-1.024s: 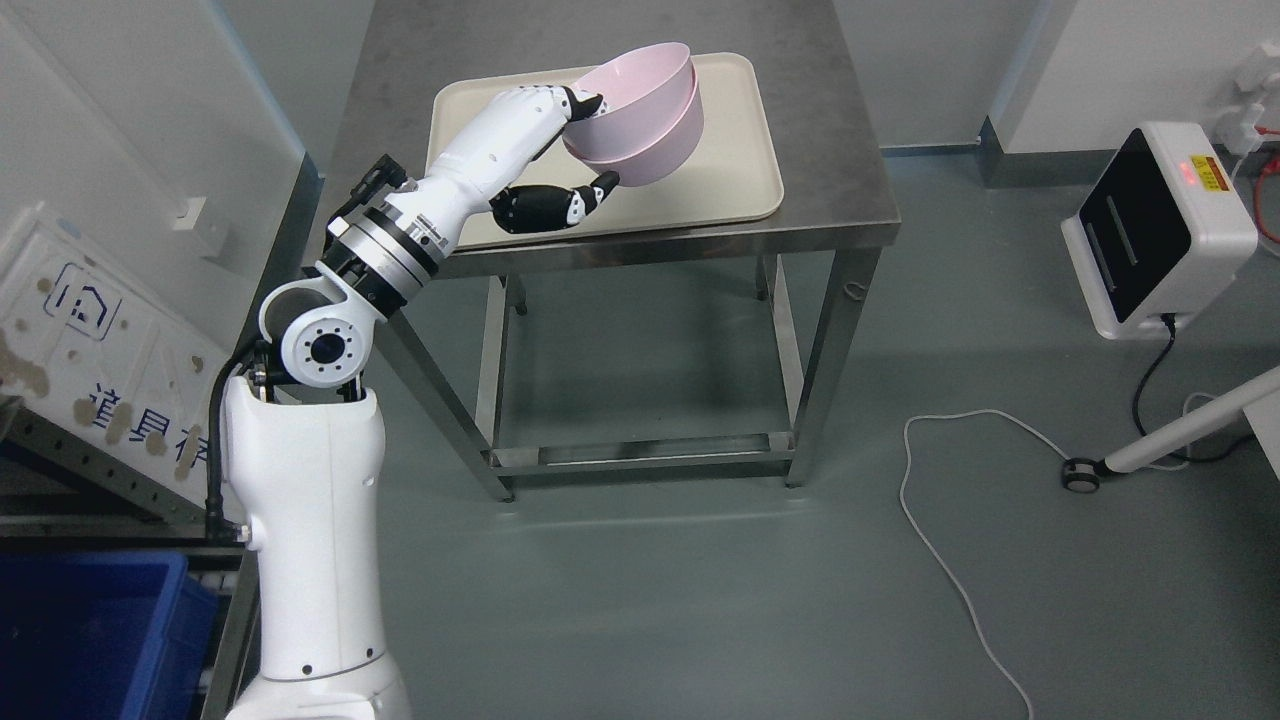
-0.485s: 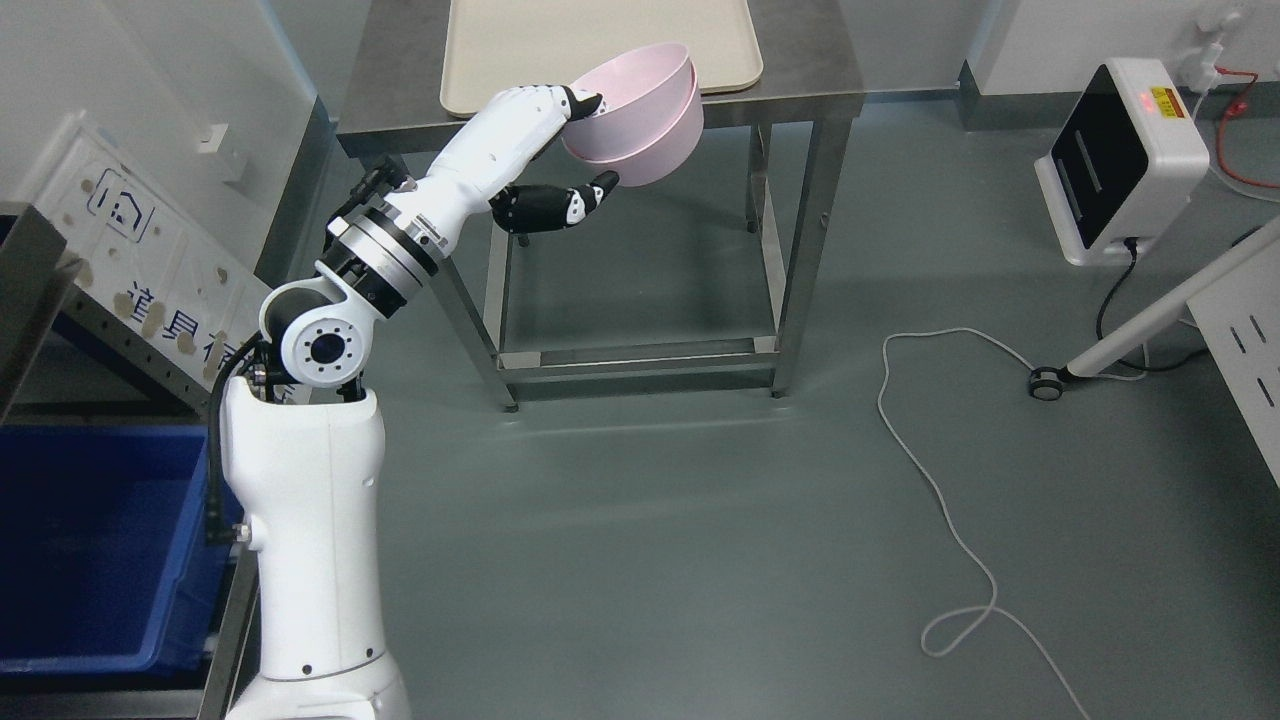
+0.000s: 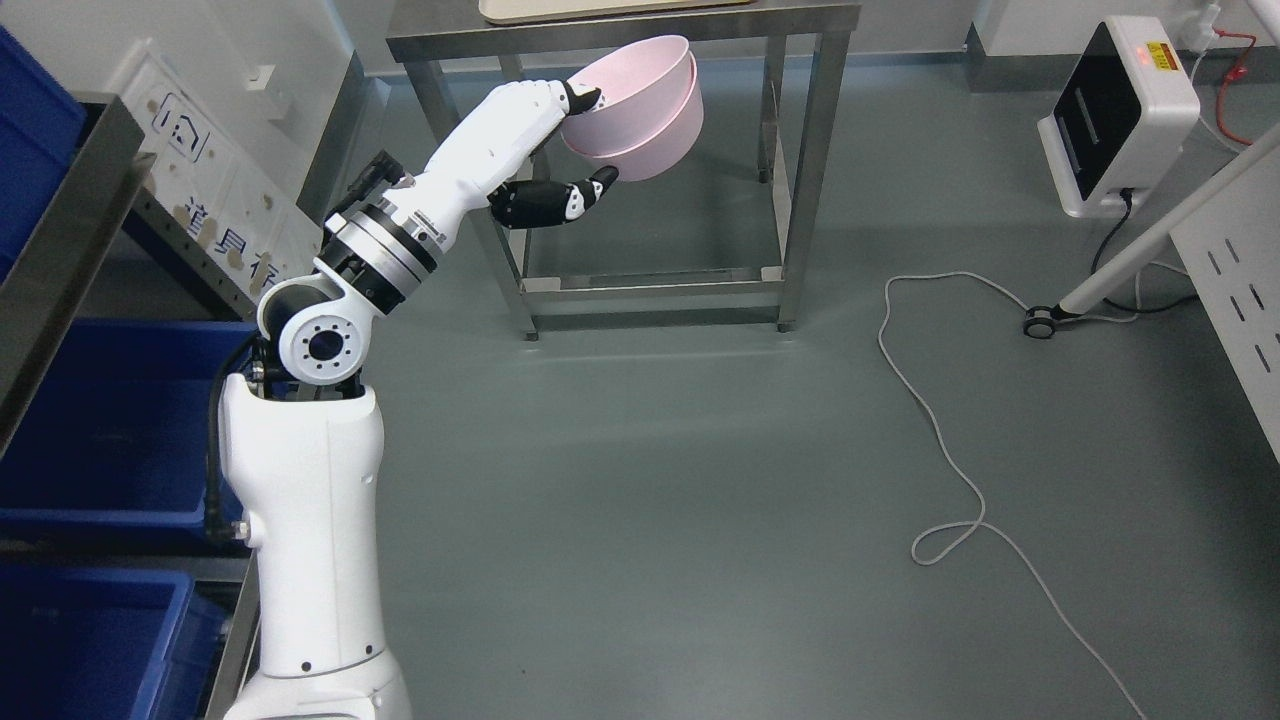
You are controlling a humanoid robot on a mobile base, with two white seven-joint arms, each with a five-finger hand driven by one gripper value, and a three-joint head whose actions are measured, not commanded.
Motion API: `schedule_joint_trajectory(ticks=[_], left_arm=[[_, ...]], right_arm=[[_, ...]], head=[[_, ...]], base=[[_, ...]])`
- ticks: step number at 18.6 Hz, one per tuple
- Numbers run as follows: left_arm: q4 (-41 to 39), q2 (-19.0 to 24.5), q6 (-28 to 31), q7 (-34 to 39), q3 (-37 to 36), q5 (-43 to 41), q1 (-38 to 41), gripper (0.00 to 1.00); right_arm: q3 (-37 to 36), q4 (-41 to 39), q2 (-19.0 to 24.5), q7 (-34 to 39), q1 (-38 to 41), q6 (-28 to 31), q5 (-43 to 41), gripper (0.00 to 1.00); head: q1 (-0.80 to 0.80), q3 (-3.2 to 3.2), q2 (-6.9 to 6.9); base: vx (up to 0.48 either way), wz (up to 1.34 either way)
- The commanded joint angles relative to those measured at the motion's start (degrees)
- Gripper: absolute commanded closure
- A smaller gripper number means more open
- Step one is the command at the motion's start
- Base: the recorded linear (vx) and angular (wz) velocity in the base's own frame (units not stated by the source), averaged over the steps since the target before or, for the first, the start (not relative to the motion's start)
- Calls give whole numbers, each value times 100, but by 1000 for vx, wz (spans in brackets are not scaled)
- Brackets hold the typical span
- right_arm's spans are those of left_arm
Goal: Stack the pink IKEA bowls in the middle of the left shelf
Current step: 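Hold the stacked bowls raised while the robot turns toward the blue bins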
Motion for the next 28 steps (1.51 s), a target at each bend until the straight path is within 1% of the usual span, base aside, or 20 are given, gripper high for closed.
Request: schedule_joint_trajectory(ticks=[1,5,8,11,16,19,22,23,24,28], left_arm=[[-2,100,-5,14,26,106,-162,98],[-2,100,3,14,26,141,-355,98],[-2,100,135,31,35,246,-470,98],[-2,100,205,31,8,291,-759,98],[24,100,548,40,-44,387,-1330,98],[85,100,768,31,-45,300,-1507,98],[427,100,1093,22,52,141,-1516,98],[628,253,1111,22,52,141,-1551,98],[735,299,1111,22,52,141,-1629,98],[1236,299,1111,5,-36,1,-1990,98]], right_arm=[[-62,1,-100,3,-1,1,44,0],[-62,1,-100,3,-1,1,44,0],[-62,1,-100,3,-1,1,44,0],[-62,1,-100,3,-1,1,44,0],[-62,1,-100,3,-1,1,44,0],[-62,1,-100,3,-1,1,44,0],[-62,1,-100,3,-1,1,44,0],[-62,-8,-100,3,-1,1,44,0],[-62,1,-100,3,-1,1,44,0],[-62,-8,-100,3,-1,1,44,0]], head=[[0,0,0],[0,0,0],[0,0,0],[0,0,0],[0,0,0],[0,0,0],[0,0,-1],[0,0,-1],[0,0,-1],[0,0,-2]], base=[[-310,193],[-301,362],[-313,775],[-291,969],[-270,1169],[-167,1287],[-93,1149],[-5,900],[-5,900],[53,494]])
